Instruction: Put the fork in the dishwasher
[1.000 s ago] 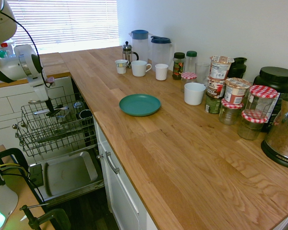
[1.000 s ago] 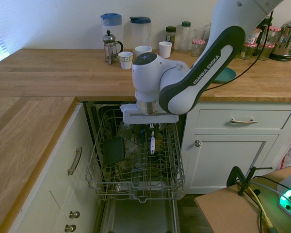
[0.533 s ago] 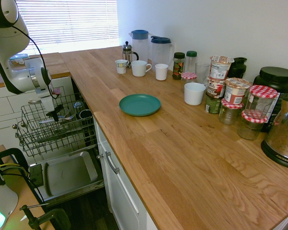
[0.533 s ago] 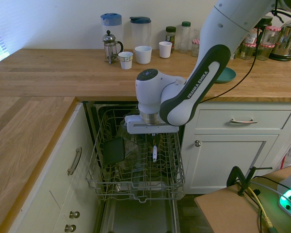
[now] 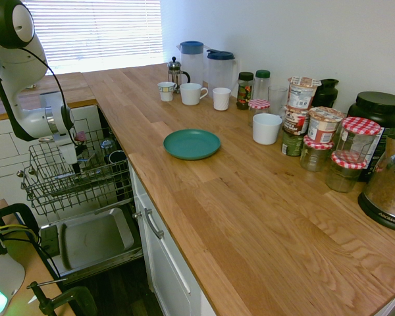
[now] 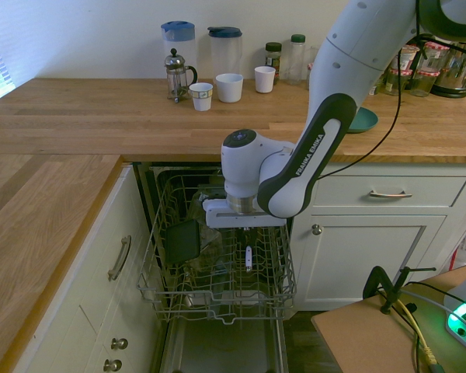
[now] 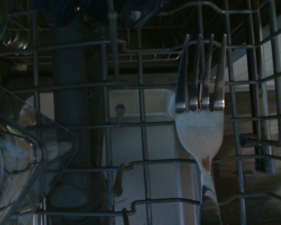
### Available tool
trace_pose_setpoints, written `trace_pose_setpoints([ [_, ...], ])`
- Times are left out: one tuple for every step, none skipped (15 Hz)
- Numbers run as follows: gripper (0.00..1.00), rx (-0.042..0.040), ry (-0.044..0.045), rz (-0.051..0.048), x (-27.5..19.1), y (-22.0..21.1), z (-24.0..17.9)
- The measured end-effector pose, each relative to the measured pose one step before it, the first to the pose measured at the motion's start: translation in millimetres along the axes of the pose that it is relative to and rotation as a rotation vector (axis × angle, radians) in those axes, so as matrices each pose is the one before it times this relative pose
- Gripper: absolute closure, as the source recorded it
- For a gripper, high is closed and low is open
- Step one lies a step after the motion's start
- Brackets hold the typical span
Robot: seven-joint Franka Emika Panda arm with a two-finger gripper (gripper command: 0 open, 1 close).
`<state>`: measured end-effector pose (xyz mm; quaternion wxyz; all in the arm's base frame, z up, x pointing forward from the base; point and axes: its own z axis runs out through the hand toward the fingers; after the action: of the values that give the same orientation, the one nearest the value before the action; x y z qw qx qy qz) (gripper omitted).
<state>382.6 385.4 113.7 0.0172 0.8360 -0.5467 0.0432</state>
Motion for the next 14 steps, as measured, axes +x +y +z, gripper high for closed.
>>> trace_pose_setpoints([
  [1.0, 0.00087, -0.00309, 0.00088, 0.66, -1.15, 3.86],
  [1.0, -0.00271, 0.00037, 0.0013, 1.46, -0.33, 4.03],
  [1.0, -0.00226, -0.00255, 0.00407, 1.6, 0.05, 4.2],
  [1.0, -0.00378, -0.00161, 0.00144, 0.96, 0.26, 4.52],
  [1.0, -0.00324, -0.00251, 0.00273, 1.53, -0.29, 4.64],
  [1.0, -0.00206, -0.00341, 0.00199, 1.37, -0.54, 4.04],
  [1.0, -0.00427, -0.00097, 0.00109, 1.49, -0.47, 3.35],
  [0.0, 0.00026, -0.00031, -0.00036, 0.32, -1.26, 0.24],
  [0.0, 0.00103, -0.0015, -0.00072, -0.36, -1.27, -0.59],
  [0.0, -0.00025, -0.00002, 0.00009, -0.54, -0.18, 0.28],
  [0.0, -0.00029, 0.00016, 0.001, -1.16, -0.13, 0.39],
  [0.0, 0.00114, 0.00303, -0.00103, -0.87, -0.2, 0.38],
  [0.0, 0.00099, 0.00321, -0.00234, -1.4, 0.11, 0.66],
  [0.0, 0.00058, 0.00255, -0.00189, -1.57, 0.15, 0.82],
])
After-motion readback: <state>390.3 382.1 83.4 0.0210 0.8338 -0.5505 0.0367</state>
